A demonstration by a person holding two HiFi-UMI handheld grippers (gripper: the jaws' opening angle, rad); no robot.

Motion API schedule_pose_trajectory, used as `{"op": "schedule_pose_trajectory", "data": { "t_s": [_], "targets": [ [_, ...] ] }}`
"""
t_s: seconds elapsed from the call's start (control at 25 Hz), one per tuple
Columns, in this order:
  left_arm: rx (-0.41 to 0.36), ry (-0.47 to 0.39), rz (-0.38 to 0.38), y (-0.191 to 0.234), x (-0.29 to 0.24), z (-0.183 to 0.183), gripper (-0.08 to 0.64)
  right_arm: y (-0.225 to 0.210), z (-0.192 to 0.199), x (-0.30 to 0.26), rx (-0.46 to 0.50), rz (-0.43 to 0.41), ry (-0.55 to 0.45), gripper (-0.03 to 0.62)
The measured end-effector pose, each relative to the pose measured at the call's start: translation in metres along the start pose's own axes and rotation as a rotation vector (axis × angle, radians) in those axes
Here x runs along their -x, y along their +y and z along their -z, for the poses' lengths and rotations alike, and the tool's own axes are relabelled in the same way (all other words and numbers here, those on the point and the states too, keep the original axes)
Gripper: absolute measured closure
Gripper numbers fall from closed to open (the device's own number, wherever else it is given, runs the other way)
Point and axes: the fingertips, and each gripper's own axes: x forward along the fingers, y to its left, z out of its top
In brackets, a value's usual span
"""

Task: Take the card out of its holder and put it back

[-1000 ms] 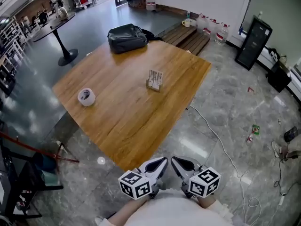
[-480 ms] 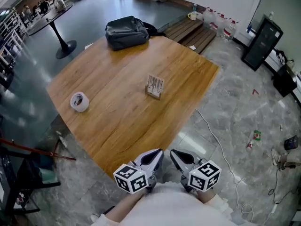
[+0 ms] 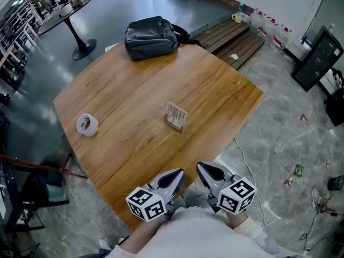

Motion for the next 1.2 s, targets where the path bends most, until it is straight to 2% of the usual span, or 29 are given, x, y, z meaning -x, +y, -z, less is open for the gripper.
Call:
{"op": "schedule_pose_trajectory", "data": {
  "t_s": [0.08,0.28,0.52,0.68,0.84,1.04,1.2],
  "targets": [
    [0.012,0.005,-0.027,0.011,-0.006,-0.003,0.552,-0.008,-0.003,-0.009,0.006,-0.035,0.001,0.592],
    [0.002,0.004,-0.096,0.039,-0.011,-0.013,0.552,-0.021,-0.002,-0.023,-0.004,-0.058,0.03,0.592],
    [-0.036,-0.027,-0.114,0.064,-0.02,-0.035,0.552,-0.031,-0.007,-0.047,0.008,-0.035,0.063,0.592],
    [-0.109,0.009,-0.116,0.076,-0.028,-0.045,0.552,-0.037,-0.009,-0.056,-0.011,-0.022,0.064,0.588],
    [-0.243,0.041,-0.139,0.087,-0.038,-0.068,0.552,-0.048,-0.003,-0.066,-0.008,-0.002,0.084,0.588],
    [-0.3,0.046,-0.104,0.102,-0.048,-0.088,0.552,-0.061,-0.009,-0.086,0.028,0.027,0.074,0.578],
    [-0.355,0.066,-0.092,0.123,-0.061,-0.099,0.551,-0.073,-0.019,-0.103,0.098,0.059,0.071,0.561]
  ]
}}
